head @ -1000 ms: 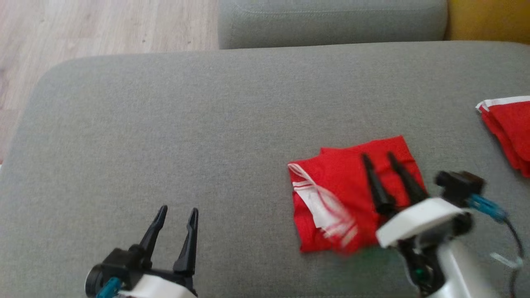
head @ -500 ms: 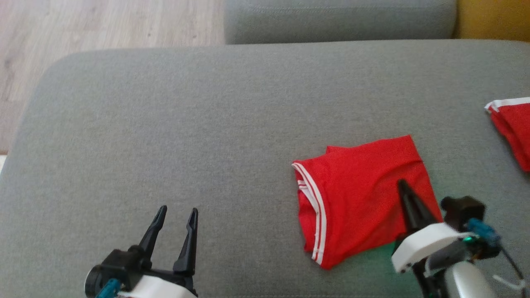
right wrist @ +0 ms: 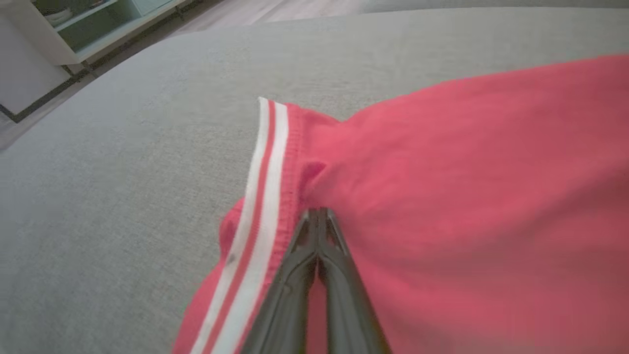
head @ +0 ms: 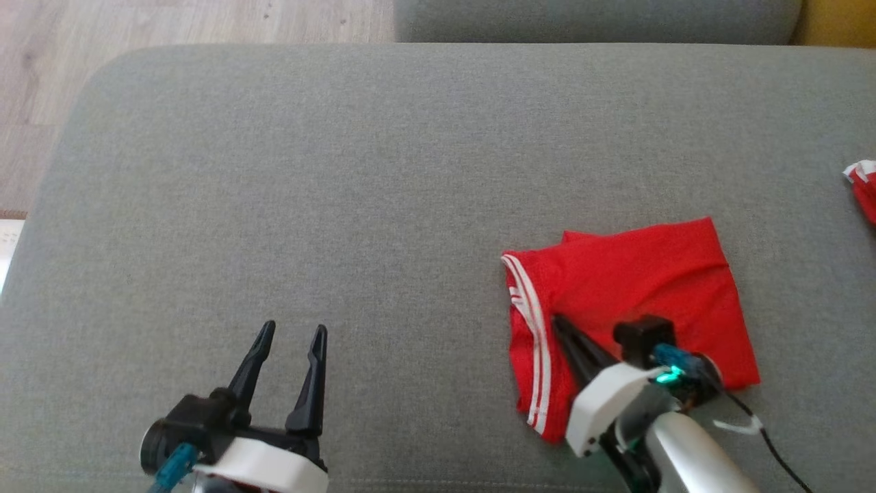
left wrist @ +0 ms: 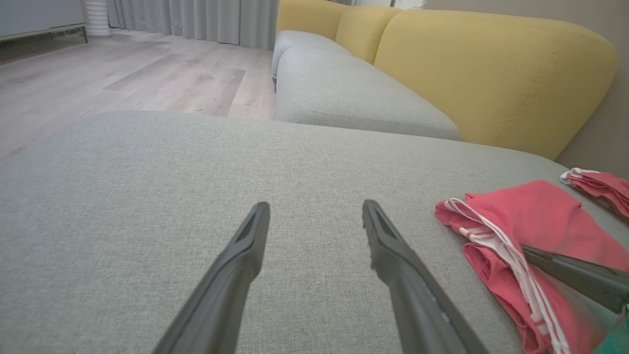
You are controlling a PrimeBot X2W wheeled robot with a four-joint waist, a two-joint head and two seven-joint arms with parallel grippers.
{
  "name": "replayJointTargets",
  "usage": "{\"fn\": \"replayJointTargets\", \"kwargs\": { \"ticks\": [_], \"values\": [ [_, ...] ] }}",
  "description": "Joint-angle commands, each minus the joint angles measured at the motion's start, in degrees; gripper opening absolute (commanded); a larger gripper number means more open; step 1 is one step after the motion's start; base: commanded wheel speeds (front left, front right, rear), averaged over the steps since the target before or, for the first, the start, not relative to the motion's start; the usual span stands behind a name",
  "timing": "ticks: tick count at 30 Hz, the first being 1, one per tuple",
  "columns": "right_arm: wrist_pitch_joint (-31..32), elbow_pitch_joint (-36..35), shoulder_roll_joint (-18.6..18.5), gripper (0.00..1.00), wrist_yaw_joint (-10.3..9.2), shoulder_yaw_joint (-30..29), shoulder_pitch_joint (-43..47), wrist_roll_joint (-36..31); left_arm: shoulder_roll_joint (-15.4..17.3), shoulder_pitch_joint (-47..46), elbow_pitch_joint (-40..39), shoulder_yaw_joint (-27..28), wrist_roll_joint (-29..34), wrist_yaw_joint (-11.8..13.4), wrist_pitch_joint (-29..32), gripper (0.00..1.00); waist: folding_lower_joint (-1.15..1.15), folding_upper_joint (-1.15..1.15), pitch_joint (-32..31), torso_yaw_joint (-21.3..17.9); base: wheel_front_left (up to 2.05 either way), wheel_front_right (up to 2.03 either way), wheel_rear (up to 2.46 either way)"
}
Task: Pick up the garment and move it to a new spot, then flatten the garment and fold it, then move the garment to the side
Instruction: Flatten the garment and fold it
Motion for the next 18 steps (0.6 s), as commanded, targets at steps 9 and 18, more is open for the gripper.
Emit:
{"fn": "replayJointTargets", "kwargs": {
  "ticks": [9, 18],
  "values": [
    [-1.61, 3.21, 0.3, 0.0, -0.04, 8.22, -7.25, 5.46, -0.36, -3.58, -1.18, 1.8, -0.49, 0.43, -0.52, 1.0, 0.0, 0.0, -0.3, 0.02, 0.0, 0.0, 0.0],
    [-9.25, 1.93, 0.31, 0.52, -0.04, 5.18, -7.45, 6.17, -0.36, -2.5, -0.94, 3.27, -0.18, 0.55, -0.52, 1.0, 0.0, 0.0, -3.7, -3.51, 0.0, 0.0, 0.0]
  ]
}}
